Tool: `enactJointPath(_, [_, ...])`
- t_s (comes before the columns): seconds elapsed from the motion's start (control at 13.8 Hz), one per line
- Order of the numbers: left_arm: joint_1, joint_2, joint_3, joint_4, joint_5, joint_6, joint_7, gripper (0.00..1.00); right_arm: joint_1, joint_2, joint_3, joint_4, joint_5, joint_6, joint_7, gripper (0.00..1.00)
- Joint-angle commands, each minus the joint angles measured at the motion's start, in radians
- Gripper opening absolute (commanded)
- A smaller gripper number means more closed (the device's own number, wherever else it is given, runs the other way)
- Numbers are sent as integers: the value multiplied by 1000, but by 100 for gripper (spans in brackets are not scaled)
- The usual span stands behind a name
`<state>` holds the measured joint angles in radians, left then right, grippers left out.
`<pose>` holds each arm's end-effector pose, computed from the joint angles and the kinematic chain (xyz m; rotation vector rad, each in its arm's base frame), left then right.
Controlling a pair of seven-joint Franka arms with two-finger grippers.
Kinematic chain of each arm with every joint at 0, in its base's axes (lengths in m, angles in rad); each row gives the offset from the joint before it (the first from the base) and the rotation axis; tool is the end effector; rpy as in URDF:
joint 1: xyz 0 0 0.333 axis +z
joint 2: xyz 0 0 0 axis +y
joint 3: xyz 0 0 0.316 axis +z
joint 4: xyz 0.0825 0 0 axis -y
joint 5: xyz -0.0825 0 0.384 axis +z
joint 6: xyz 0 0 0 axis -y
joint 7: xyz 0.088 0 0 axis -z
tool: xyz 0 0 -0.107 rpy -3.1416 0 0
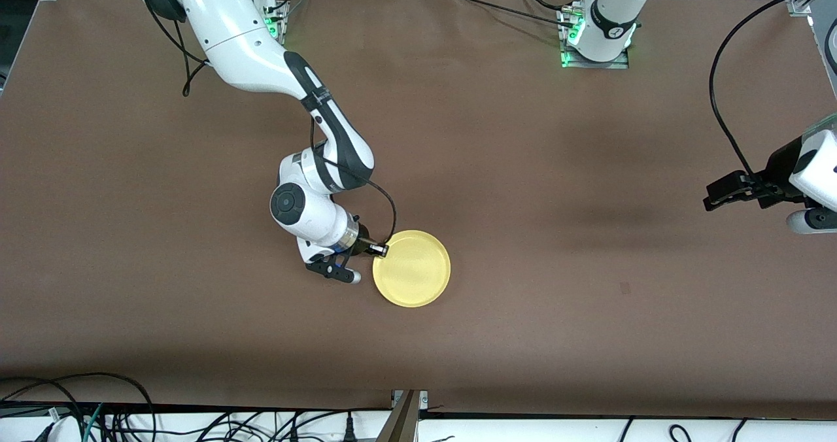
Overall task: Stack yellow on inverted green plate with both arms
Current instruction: 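Lower the yellow plate onto the green plate and open the right gripper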
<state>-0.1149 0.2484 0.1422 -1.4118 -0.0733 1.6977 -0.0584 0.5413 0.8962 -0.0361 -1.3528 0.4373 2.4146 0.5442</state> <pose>0.6391 -0.0003 0.5647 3.0992 0.1373 0.0610 0.6555 0.3725 0.1989 -2.7712 0.4580 0.0032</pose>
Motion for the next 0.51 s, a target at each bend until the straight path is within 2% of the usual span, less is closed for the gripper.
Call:
enactJointPath(0.0, [-6, 6, -12, 33, -5, -9, -11, 100, -4, -6, -10, 20, 3, -50, -7, 100])
enactJointPath(0.22, [-5, 6, -7, 33, 3, -12, -11, 100, -12, -23, -56, 73, -24, -196, -42, 100])
enactJointPath(0.43, [-3, 6, -3, 33, 1, -12, -9, 100, -14, -34, -91, 107, -38, -259, -79, 100])
